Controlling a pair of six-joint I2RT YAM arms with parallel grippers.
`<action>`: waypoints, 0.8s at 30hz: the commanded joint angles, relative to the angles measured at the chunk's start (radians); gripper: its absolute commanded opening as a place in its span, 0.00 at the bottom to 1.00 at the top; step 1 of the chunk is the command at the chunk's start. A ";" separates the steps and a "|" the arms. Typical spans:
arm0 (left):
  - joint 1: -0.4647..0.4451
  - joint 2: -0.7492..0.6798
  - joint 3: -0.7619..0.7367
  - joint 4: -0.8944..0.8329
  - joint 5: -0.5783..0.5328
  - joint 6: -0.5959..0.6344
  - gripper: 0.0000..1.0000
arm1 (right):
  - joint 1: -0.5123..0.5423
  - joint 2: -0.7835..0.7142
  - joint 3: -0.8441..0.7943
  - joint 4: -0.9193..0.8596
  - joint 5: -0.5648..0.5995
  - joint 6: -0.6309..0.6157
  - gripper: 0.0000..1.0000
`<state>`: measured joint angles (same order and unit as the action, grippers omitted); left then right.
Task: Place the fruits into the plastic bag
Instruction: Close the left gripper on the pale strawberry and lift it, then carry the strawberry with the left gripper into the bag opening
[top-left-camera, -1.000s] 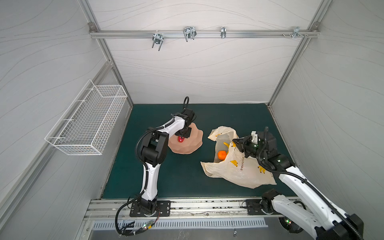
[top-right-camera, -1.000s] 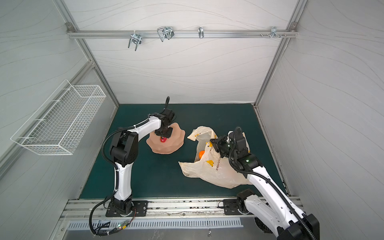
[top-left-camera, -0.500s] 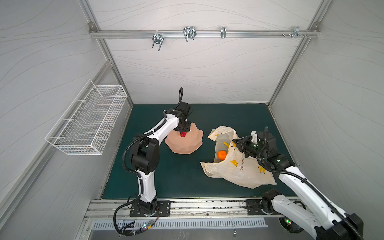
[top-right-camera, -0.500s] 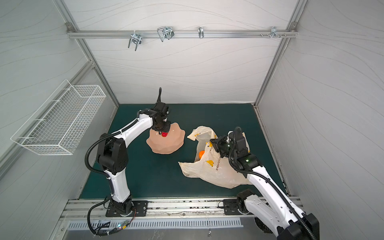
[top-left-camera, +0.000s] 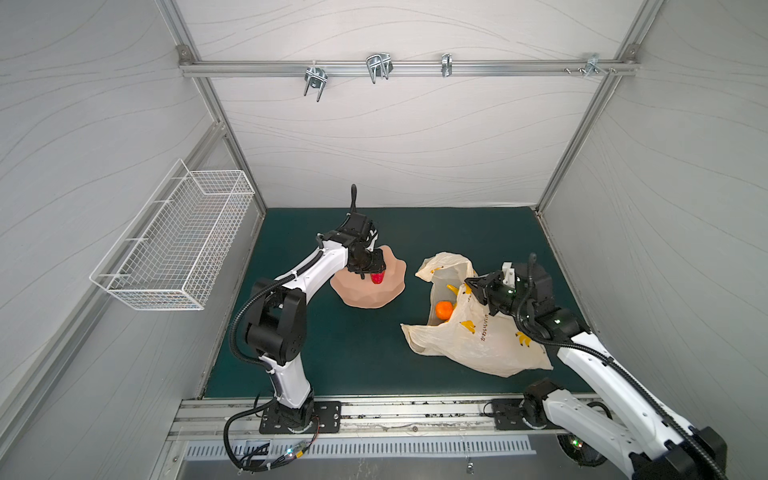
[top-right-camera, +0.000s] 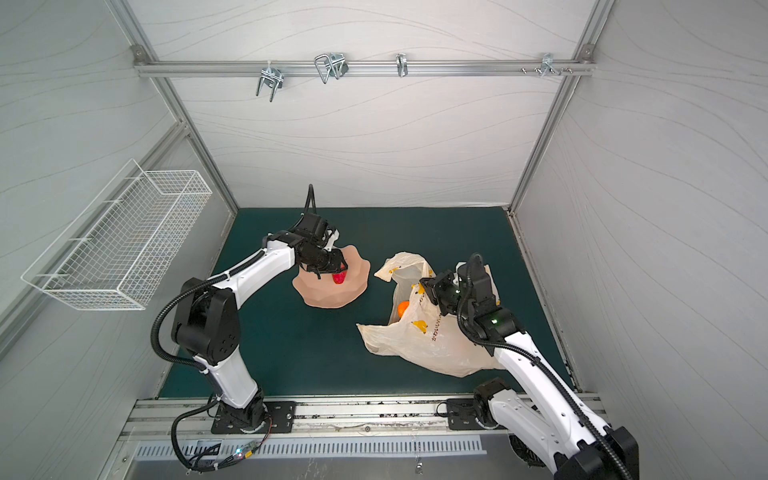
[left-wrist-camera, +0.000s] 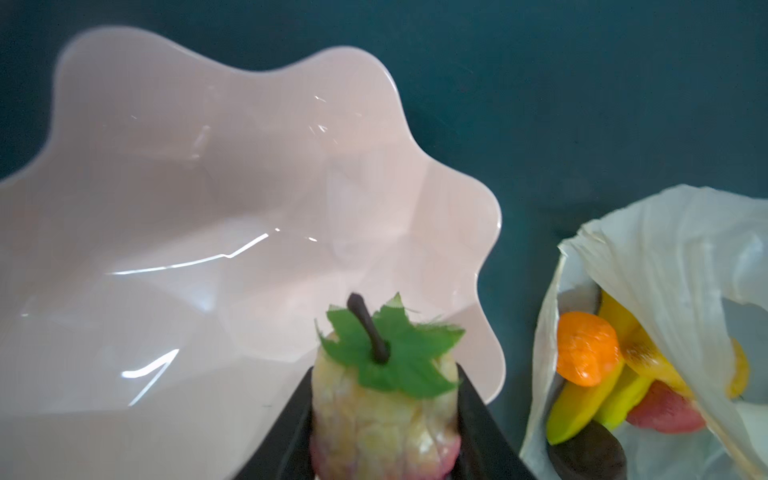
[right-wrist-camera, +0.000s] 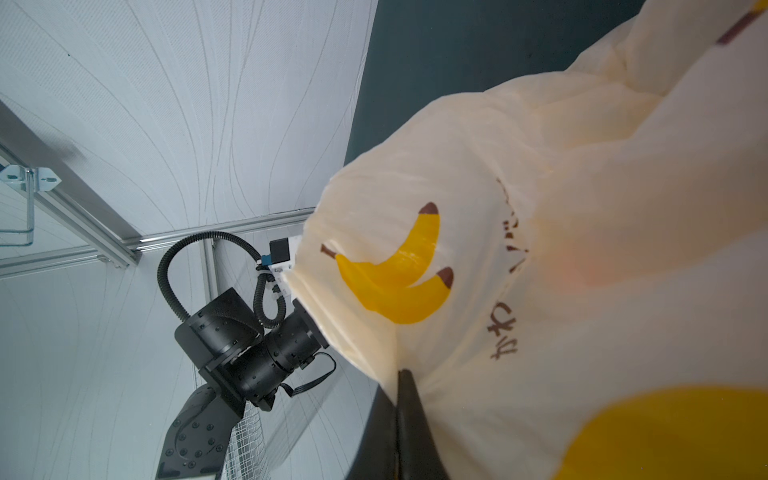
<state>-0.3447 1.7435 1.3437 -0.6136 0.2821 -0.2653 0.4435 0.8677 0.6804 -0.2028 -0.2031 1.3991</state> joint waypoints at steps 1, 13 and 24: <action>0.006 -0.056 -0.068 0.125 0.143 -0.040 0.34 | -0.005 -0.005 -0.010 0.010 -0.002 0.015 0.00; 0.003 -0.254 -0.409 0.395 0.353 -0.184 0.32 | -0.006 0.003 -0.019 0.025 0.000 0.020 0.00; -0.073 -0.290 -0.471 0.468 0.398 -0.203 0.29 | -0.006 0.035 -0.011 0.046 -0.012 0.022 0.00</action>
<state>-0.3943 1.4609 0.8623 -0.2104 0.6510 -0.4576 0.4427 0.8951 0.6712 -0.1818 -0.2043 1.3994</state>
